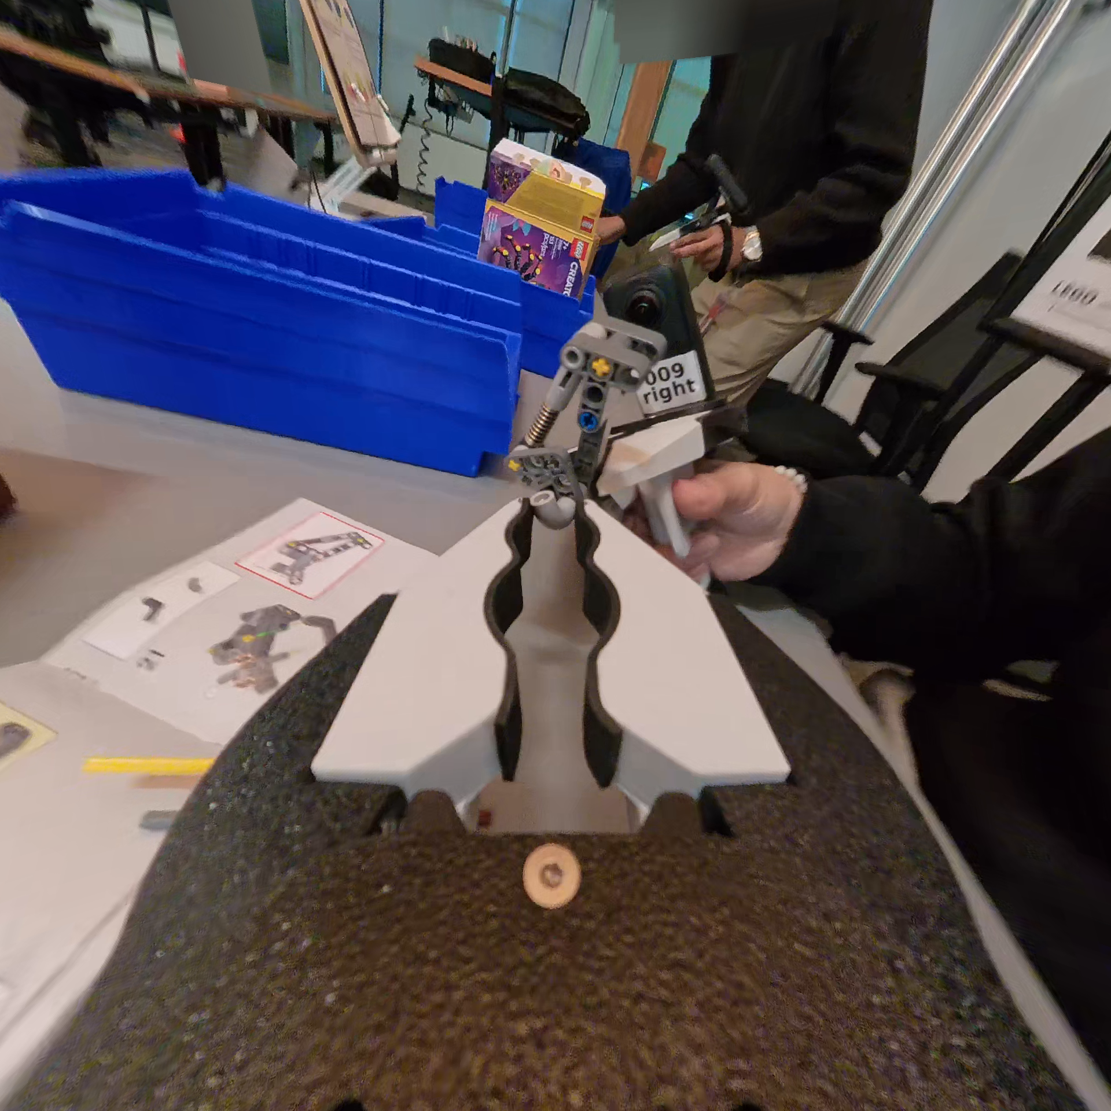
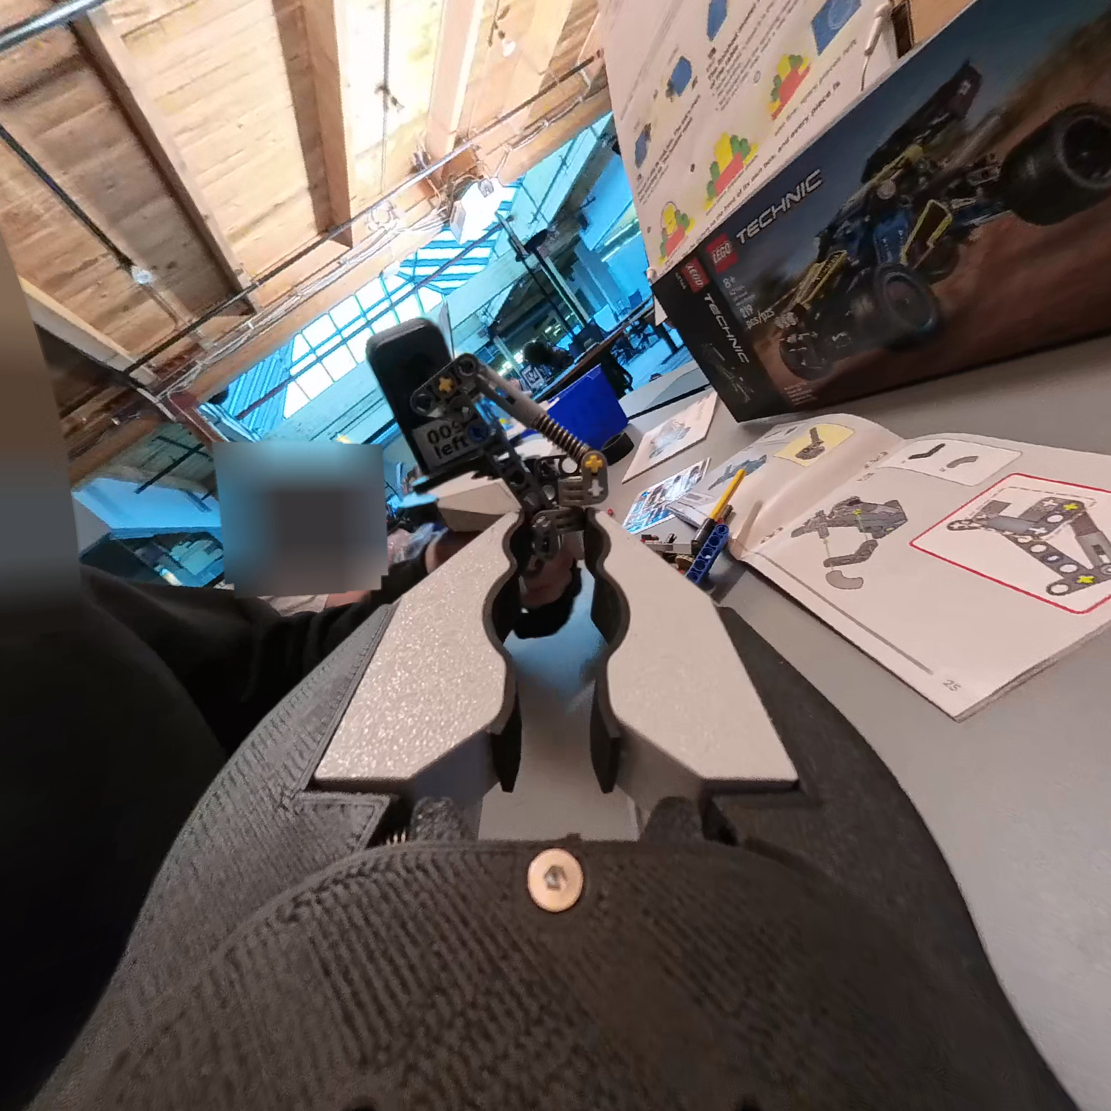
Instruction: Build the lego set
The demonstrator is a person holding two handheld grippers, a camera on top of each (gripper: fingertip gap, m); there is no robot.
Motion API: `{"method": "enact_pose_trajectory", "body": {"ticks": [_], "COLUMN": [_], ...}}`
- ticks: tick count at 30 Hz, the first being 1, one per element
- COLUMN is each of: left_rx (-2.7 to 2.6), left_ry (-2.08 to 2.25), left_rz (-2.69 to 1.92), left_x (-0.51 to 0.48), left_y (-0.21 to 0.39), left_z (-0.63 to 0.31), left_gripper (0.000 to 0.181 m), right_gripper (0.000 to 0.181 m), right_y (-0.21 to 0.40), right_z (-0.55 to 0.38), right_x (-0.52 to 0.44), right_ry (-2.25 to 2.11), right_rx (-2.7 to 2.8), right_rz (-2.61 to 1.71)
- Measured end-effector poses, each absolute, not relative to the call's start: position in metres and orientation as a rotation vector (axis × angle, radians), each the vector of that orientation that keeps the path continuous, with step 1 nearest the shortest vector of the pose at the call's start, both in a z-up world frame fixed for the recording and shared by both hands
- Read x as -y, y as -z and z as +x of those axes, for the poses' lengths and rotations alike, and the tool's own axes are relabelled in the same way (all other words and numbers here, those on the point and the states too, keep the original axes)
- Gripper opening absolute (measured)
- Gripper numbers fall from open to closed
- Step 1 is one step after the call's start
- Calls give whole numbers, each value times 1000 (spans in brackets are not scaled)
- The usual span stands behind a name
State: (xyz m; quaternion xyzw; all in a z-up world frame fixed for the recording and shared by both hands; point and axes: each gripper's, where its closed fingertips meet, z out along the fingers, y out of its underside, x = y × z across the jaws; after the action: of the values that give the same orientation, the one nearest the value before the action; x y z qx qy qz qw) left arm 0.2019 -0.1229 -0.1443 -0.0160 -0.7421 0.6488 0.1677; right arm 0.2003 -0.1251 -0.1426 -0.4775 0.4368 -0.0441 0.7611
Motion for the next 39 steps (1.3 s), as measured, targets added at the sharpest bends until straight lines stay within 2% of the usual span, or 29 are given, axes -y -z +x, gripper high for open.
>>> {"method": "enact_pose_trajectory", "body": {"ticks": [5,8,13,19,25,31,39], "left_rx": [2299,2399,2266,2057,2075,2099,1914], "left_ry": [-2292,-2442,-2311,-2161,-2132,-2109,-1834], "left_rz": [-576,-824,-738,-542,-557,-627,-548], "left_x": [120,119,122,119,119,120,102], "left_y": [135,132,135,126,129,128,122], "left_z": [199,197,172,156,156,147,138], "left_gripper": [13,8,0,13,13,12,11], "right_gripper": [15,16,15,16,15,15,16], "right_y": [130,125,116,110,99,101,107], "right_z": [196,190,167,158,150,134,133], "right_x": [125,125,122,119,131,116,115], "right_ry": [-75,-128,-12,87,252,479,844], "right_rx": [-910,-855,-623,-524,-419,-223,-69], "right_rz": [-878,-868,-1055,-1113,-1078,-1219,-1432]}}
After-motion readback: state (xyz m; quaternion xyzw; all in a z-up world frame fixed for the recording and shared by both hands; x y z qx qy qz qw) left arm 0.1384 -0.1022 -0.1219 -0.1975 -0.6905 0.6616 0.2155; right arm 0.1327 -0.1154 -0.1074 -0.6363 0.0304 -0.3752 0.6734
